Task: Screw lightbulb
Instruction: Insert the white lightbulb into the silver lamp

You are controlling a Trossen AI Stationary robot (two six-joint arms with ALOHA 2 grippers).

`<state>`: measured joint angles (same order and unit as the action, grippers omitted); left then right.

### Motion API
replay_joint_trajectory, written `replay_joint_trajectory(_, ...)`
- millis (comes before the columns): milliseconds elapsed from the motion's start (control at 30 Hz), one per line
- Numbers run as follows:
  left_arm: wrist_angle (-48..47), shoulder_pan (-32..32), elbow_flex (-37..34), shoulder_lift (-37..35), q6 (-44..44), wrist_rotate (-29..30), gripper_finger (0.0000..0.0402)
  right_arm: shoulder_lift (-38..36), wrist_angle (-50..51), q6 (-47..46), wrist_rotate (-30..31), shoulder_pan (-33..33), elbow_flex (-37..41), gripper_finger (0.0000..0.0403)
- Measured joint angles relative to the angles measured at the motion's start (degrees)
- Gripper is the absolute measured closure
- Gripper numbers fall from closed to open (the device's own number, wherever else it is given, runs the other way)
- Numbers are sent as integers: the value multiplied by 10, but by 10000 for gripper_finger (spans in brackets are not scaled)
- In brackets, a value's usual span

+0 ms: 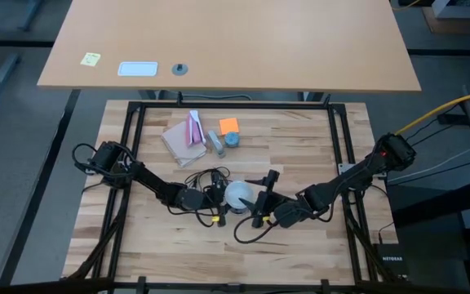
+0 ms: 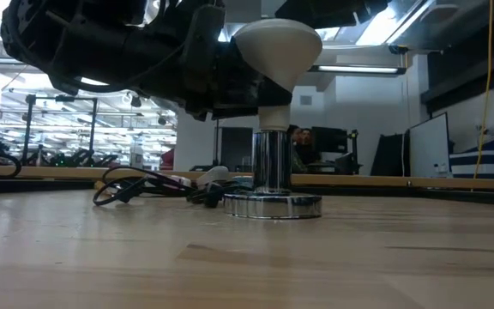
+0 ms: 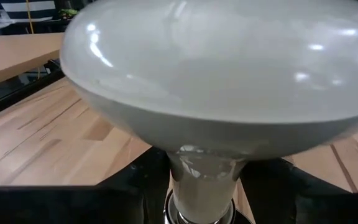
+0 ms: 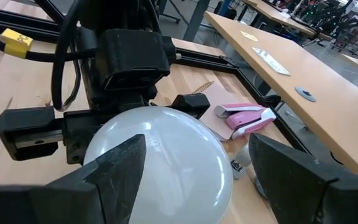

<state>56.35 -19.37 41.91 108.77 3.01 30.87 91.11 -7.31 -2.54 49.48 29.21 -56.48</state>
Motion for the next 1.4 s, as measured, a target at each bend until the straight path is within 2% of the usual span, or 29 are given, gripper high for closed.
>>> replay_joint_trajectory(400, -19, -2, 1, -1, 41, 2, 235, 0, 0, -1, 2, -9, 0, 111)
replay_joint_trajectory(833, -33, -2, 1, -2, 41, 2, 235, -5, -2, 5, 9, -11, -1, 111)
replay_joint_trajectory(1133, -34, -1, 1, -1, 38, 1, 235, -70, 11, 29, 3, 26, -1, 111)
replay_joint_trajectory(1267, -33, -1, 1, -1, 36, 0, 235, -81, 29, -13, -12, 59, -2, 111)
replay_joint_trajectory(1400, -33, -1, 0, -1, 36, 0, 235, -54, 84, -106, -28, 87, -2, 111)
